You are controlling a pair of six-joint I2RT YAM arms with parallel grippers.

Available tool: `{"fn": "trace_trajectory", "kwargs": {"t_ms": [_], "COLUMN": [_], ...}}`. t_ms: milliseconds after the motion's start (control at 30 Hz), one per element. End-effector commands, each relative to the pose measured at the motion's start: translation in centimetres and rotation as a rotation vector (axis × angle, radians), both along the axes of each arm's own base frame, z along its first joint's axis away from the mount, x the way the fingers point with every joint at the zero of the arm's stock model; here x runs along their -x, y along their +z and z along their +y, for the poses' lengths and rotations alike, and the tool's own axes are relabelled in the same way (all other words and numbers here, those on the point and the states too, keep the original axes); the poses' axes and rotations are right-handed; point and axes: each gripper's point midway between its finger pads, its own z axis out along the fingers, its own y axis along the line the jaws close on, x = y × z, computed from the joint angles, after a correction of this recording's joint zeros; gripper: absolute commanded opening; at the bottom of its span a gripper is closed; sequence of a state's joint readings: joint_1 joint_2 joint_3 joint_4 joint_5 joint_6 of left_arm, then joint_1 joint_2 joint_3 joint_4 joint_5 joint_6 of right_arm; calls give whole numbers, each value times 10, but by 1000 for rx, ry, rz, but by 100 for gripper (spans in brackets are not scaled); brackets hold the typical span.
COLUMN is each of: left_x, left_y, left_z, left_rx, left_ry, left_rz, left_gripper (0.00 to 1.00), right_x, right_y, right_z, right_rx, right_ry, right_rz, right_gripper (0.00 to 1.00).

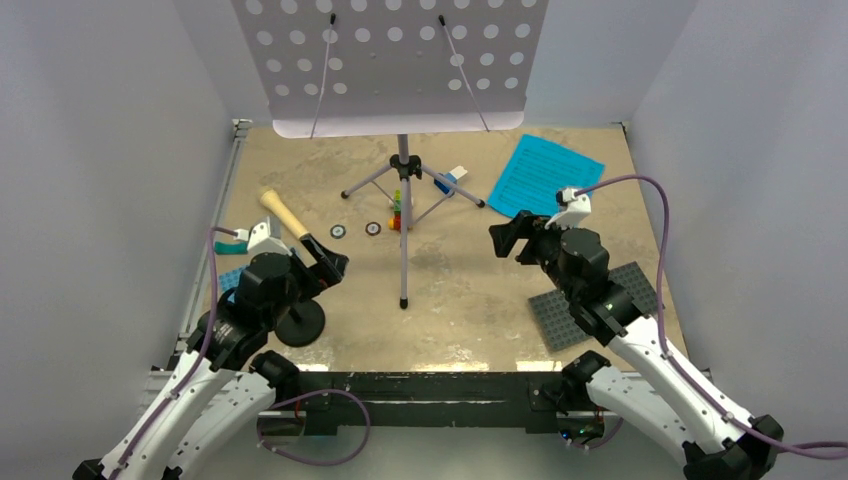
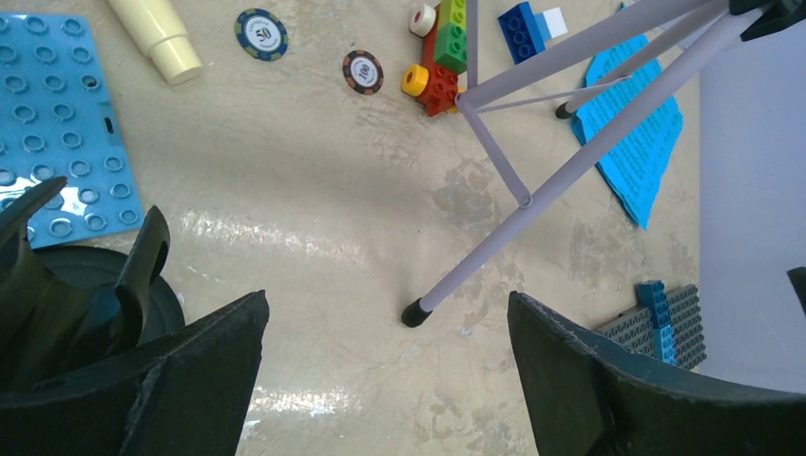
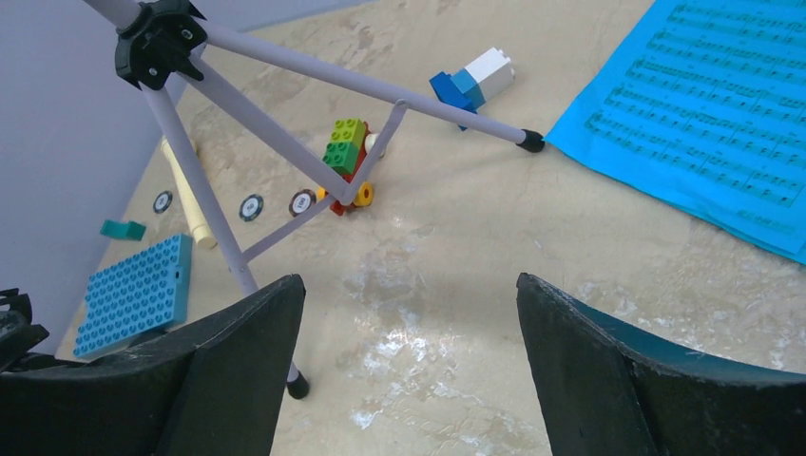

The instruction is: Pack up the instrument practice props

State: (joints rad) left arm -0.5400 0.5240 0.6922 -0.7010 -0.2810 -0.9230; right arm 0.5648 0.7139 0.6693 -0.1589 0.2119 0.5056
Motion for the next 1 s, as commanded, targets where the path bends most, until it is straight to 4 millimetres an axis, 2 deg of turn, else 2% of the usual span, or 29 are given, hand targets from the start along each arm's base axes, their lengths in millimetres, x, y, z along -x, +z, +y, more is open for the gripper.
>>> {"fn": "trace_trajectory", "kwargs": {"t_ms": [0, 200, 333, 567, 767, 900, 967], "left_x": [1, 3, 4, 6, 8, 6, 1], "left_y": [16, 13, 8, 24, 27, 29, 40], "left_z": [7, 10, 13, 13, 16, 9, -4], "left_rx": [4, -80, -122, -42, -47, -60, -62], "left_ry": [36, 17, 5, -2, 2, -45, -122], "left_rz": [-21, 45, 63, -77, -96, -101, -166], "left_gripper": [100, 100, 100, 100, 100, 100, 100], "right_x": [12, 28, 31, 30, 32, 32, 31], "right_y": [-1, -20, -13, -12, -15, -15, -16], "right_z": [-5, -1, -6, -8, -4, -4, -3], "right_rx": [34, 24, 20, 26, 22, 16, 13], "right_ry": [32, 93, 83, 72, 92, 91, 94], "right_rz": [-36, 8, -22, -38, -24, -30, -28], "right_gripper": [87, 92, 94, 95, 95, 95, 95]}}
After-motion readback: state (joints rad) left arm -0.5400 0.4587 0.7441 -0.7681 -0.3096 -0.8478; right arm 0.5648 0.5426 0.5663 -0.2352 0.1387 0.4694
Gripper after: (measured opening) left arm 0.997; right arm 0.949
